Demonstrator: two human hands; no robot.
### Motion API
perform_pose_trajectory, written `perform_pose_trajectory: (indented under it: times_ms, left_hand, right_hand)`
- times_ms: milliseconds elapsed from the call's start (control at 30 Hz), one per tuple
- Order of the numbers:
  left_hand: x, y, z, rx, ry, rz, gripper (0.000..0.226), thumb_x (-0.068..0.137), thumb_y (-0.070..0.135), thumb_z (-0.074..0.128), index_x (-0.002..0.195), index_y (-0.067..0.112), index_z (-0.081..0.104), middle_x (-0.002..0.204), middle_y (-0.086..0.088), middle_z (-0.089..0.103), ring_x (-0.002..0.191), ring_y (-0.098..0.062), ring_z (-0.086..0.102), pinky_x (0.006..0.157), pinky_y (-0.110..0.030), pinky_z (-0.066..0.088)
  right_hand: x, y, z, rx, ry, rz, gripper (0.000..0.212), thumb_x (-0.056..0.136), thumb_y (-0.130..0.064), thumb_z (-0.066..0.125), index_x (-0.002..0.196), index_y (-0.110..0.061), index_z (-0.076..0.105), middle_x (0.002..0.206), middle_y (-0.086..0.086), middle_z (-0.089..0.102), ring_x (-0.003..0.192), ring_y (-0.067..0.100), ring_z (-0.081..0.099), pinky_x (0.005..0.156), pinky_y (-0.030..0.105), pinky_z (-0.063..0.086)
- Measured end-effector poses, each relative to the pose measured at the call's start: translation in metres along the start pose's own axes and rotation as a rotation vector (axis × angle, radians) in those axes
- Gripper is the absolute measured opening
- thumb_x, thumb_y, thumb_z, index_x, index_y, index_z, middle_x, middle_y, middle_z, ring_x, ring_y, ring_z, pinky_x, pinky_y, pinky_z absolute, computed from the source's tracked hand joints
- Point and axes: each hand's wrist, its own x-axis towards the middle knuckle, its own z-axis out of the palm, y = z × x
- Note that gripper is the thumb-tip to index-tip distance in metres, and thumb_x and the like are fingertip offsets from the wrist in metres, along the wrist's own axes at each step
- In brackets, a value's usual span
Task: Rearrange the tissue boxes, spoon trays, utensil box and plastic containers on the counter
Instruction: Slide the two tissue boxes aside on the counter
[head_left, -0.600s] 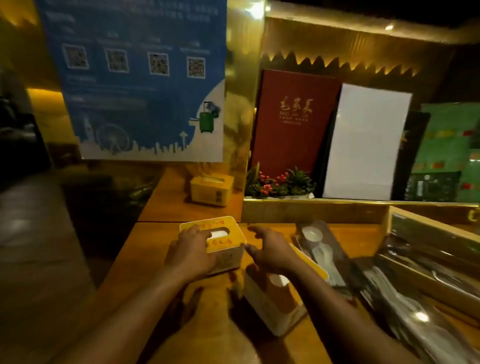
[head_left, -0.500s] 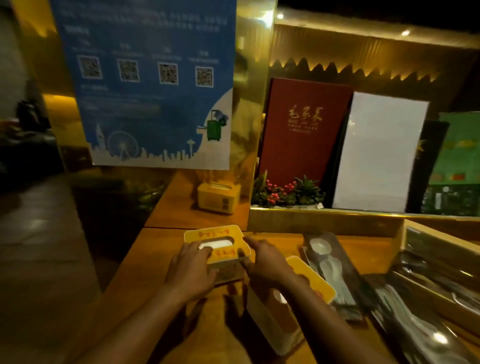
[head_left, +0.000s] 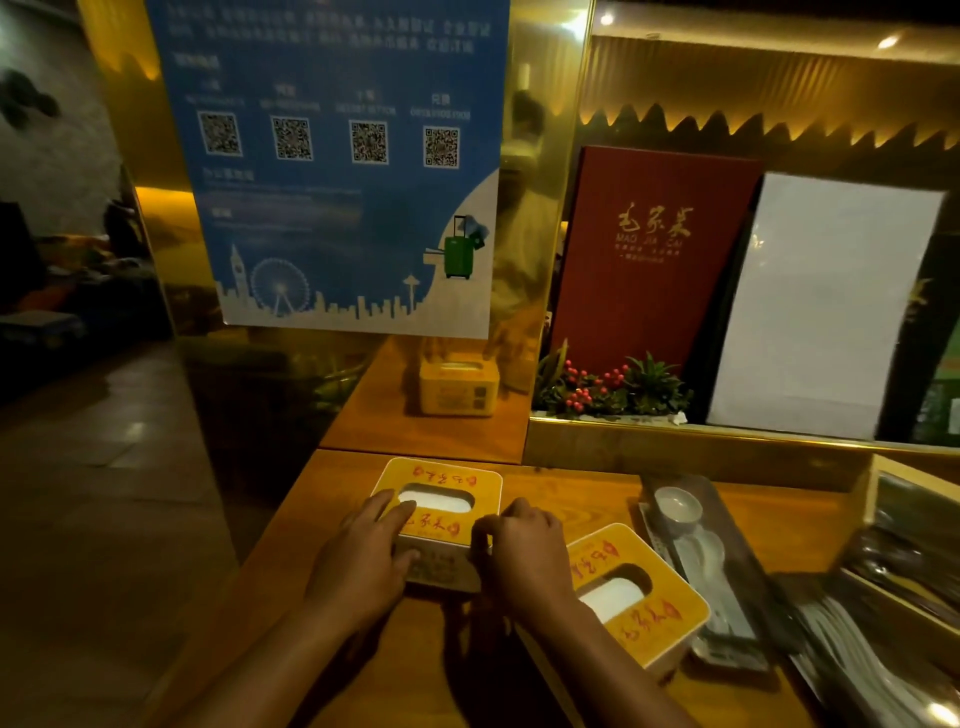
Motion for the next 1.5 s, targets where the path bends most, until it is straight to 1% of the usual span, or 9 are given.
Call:
perform_pose_trajectory:
  times_ms: [300, 367, 467, 600, 800, 933, 1100, 1233, 1500]
  left_hand:
    - [-0.005, 0.000, 0.007, 0.027, 0.028, -0.038, 0.064, 0.090, 0.039, 0.068, 0.148, 0.032, 0.044, 0.160, 0.003, 0.031, 0.143, -0.025, 0.032, 0.105, -0.042, 0.046]
    - [-0.006, 0.003, 0.006, 0.047, 0.008, -0.044, 0.066, 0.089, 0.042, 0.067, 0.149, 0.032, 0.042, 0.161, 0.001, 0.029, 0.145, -0.028, 0.028, 0.108, -0.047, 0.044]
    - [-0.009, 0.016, 0.001, 0.156, -0.014, -0.046, 0.072, 0.089, 0.053, 0.062, 0.152, 0.034, 0.033, 0.165, 0.000, 0.018, 0.151, -0.037, 0.007, 0.116, -0.057, 0.024]
    - [-0.031, 0.061, -0.006, 0.081, 0.028, 0.177, 0.063, 0.088, 0.051, 0.062, 0.146, 0.032, 0.044, 0.161, 0.000, 0.029, 0.151, -0.027, 0.015, 0.116, -0.048, 0.026]
    - [-0.087, 0.145, 0.005, -0.003, -0.190, 0.517, 0.063, 0.089, 0.064, 0.050, 0.146, 0.039, 0.038, 0.151, 0.012, 0.037, 0.135, -0.010, 0.034, 0.110, -0.029, 0.031]
    - [-0.090, 0.152, 0.025, 0.121, -0.285, 0.541, 0.074, 0.087, 0.073, 0.042, 0.150, 0.033, 0.035, 0.158, 0.003, 0.032, 0.145, -0.020, 0.025, 0.117, -0.037, 0.022]
    - [-0.074, 0.138, 0.027, 0.150, -0.286, 0.515, 0.063, 0.100, 0.047, 0.045, 0.157, 0.030, 0.022, 0.166, 0.002, 0.015, 0.153, -0.023, 0.007, 0.121, -0.040, 0.011]
    - [-0.065, 0.131, 0.031, 0.118, -0.316, 0.474, 0.070, 0.099, 0.026, 0.056, 0.158, 0.027, 0.019, 0.168, 0.004, 0.008, 0.154, -0.024, -0.001, 0.119, -0.045, 0.023]
    - [-0.062, 0.125, 0.034, 0.126, -0.319, 0.465, 0.075, 0.098, 0.018, 0.058, 0.159, 0.025, 0.014, 0.169, 0.003, 0.003, 0.154, -0.025, -0.005, 0.118, -0.047, 0.026]
  right_hand:
    - [-0.005, 0.000, -0.005, 0.038, -0.015, -0.009, 0.019, 0.085, -0.032, 0.069, 0.105, -0.033, 0.068, 0.115, 0.002, 0.058, 0.110, 0.027, 0.050, 0.098, 0.040, 0.038]
    - [-0.009, 0.004, -0.011, 0.086, -0.049, -0.010, 0.027, 0.087, -0.036, 0.067, 0.113, -0.034, 0.064, 0.122, 0.002, 0.056, 0.113, 0.025, 0.050, 0.098, 0.039, 0.041]
    - [-0.018, 0.030, -0.035, 0.185, -0.054, 0.063, 0.050, 0.088, -0.042, 0.063, 0.136, -0.033, 0.050, 0.137, 0.002, 0.048, 0.115, 0.022, 0.053, 0.096, 0.039, 0.048]
    - [-0.042, 0.093, -0.073, 0.193, 0.016, 0.263, 0.044, 0.088, -0.039, 0.063, 0.130, -0.030, 0.055, 0.136, 0.004, 0.049, 0.099, 0.016, 0.059, 0.086, 0.037, 0.053]
    - [-0.096, 0.122, -0.079, 0.177, -0.030, 0.453, 0.034, 0.087, -0.044, 0.061, 0.116, -0.026, 0.063, 0.112, 0.007, 0.063, 0.083, 0.018, 0.064, 0.072, 0.040, 0.057]
    - [-0.123, 0.110, -0.072, 0.171, -0.027, 0.465, 0.039, 0.088, -0.046, 0.059, 0.124, -0.034, 0.057, 0.130, 0.000, 0.050, 0.107, 0.019, 0.056, 0.088, 0.036, 0.052]
    - [-0.151, 0.104, -0.067, 0.183, -0.025, 0.470, 0.047, 0.084, -0.048, 0.060, 0.130, -0.042, 0.051, 0.136, -0.005, 0.044, 0.114, 0.016, 0.053, 0.089, 0.036, 0.054]
    - [-0.150, 0.093, -0.061, 0.103, 0.031, 0.462, 0.048, 0.090, -0.043, 0.061, 0.136, -0.035, 0.050, 0.126, -0.002, 0.050, 0.107, 0.015, 0.057, 0.087, 0.029, 0.050]
    - [-0.141, 0.085, -0.052, 0.133, 0.124, 0.488, 0.044, 0.095, -0.033, 0.057, 0.139, -0.032, 0.050, 0.131, -0.001, 0.051, 0.116, 0.016, 0.051, 0.095, 0.028, 0.047]
